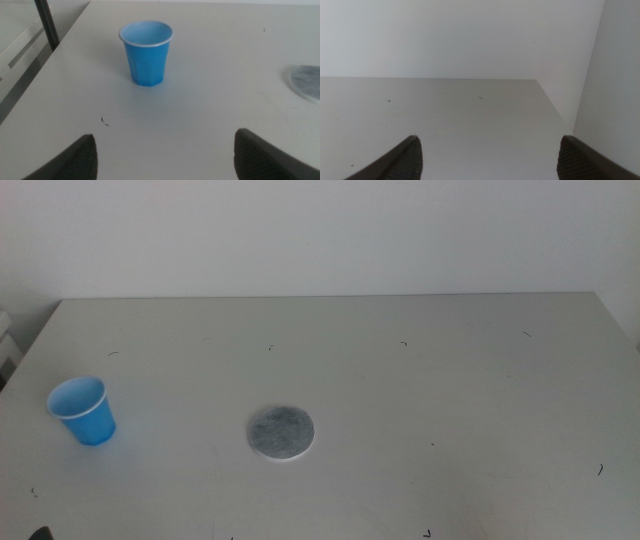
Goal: Place an empty cup on a cup mat.
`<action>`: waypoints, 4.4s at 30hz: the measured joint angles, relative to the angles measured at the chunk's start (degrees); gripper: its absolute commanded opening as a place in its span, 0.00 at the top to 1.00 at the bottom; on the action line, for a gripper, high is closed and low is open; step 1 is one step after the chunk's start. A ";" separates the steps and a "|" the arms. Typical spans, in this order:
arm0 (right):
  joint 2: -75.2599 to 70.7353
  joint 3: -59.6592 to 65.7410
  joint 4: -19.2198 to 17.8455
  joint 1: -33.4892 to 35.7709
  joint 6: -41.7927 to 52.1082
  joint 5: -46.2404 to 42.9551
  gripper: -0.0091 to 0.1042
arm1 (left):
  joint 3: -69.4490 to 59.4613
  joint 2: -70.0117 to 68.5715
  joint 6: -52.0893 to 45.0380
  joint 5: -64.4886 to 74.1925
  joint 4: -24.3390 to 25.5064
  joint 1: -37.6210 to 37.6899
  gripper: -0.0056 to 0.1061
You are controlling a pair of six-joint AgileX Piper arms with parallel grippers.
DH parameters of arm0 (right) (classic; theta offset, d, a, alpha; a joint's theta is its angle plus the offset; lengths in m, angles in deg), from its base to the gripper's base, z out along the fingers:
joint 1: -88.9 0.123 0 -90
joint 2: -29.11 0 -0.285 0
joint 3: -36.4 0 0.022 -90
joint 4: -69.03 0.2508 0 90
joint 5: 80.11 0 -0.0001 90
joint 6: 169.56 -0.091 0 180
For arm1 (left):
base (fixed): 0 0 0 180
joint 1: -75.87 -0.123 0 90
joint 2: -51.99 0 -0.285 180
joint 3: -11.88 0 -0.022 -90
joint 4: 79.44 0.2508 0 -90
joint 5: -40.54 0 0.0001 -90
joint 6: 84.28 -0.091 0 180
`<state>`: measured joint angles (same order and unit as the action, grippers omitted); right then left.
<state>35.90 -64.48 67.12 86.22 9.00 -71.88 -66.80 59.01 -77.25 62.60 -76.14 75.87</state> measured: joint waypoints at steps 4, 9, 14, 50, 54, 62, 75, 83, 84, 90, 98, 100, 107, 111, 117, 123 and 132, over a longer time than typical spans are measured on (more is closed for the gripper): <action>0.00 0.00 0.00 0.00 0.00 0.00 0.09 | 3.25 0.29 0.00 1.07 0.00 0.00 0.01; 0.00 0.00 0.00 0.00 0.00 0.00 0.09 | 10.69 6.09 0.00 1.16 0.00 0.00 0.01; 0.00 0.00 0.00 0.00 0.00 0.00 0.09 | 20.57 14.80 0.00 4.98 0.00 0.00 0.01; 0.00 0.00 0.00 0.00 0.00 0.00 0.09 | 87.70 76.84 0.18 45.26 0.02 0.00 0.01; 0.00 0.00 0.00 0.00 0.00 0.00 0.09 | 87.70 79.17 0.18 44.54 1.74 0.00 0.01; 0.00 0.00 0.00 0.00 0.00 0.00 0.09 | 88.12 84.45 -4.97 46.81 3.46 -0.52 0.01; 0.00 0.00 0.00 0.00 0.00 0.00 0.09 | 88.12 97.13 -12.55 45.58 -4.29 -11.39 0.01; 0.00 0.00 0.00 0.00 0.00 0.00 0.09 | 88.12 107.04 -15.84 42.50 -8.75 -11.93 0.01; 0.00 0.00 0.00 0.00 0.00 0.00 0.09 | 88.12 108.18 -16.00 42.26 -9.05 -11.93 0.01; 0.00 0.00 0.00 0.00 0.00 0.00 0.09 | 88.12 113.12 -17.18 41.74 -9.23 -11.93 0.04; 0.00 0.00 0.00 0.00 0.00 0.00 0.09 | 88.18 115.41 -18.63 41.55 -9.40 -11.93 0.59; 0.00 0.00 0.00 0.00 0.00 0.00 0.09 | 88.18 115.41 -18.73 41.55 -9.40 -11.93 0.75; 0.00 0.00 0.00 0.00 0.00 0.00 0.09 | 88.18 114.91 -18.09 42.08 -11.08 -11.87 0.95; 0.00 0.00 0.00 0.00 0.00 0.00 0.09 | 88.18 112.72 -17.47 41.93 -12.87 -10.64 0.95; 0.00 0.00 0.00 0.00 0.00 0.00 0.09 | 88.25 109.78 -12.70 41.93 -13.53 -3.64 0.95; 0.00 0.00 0.00 0.00 0.00 0.00 0.09 | 88.25 109.78 -8.30 41.44 -13.66 6.61 0.95; 0.00 0.00 0.00 0.00 0.00 0.00 0.09 | 88.25 111.40 -4.11 35.88 -13.92 17.84 0.95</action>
<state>35.90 -64.48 67.12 86.22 9.00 -71.88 21.45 170.41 -81.37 98.48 -90.06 93.71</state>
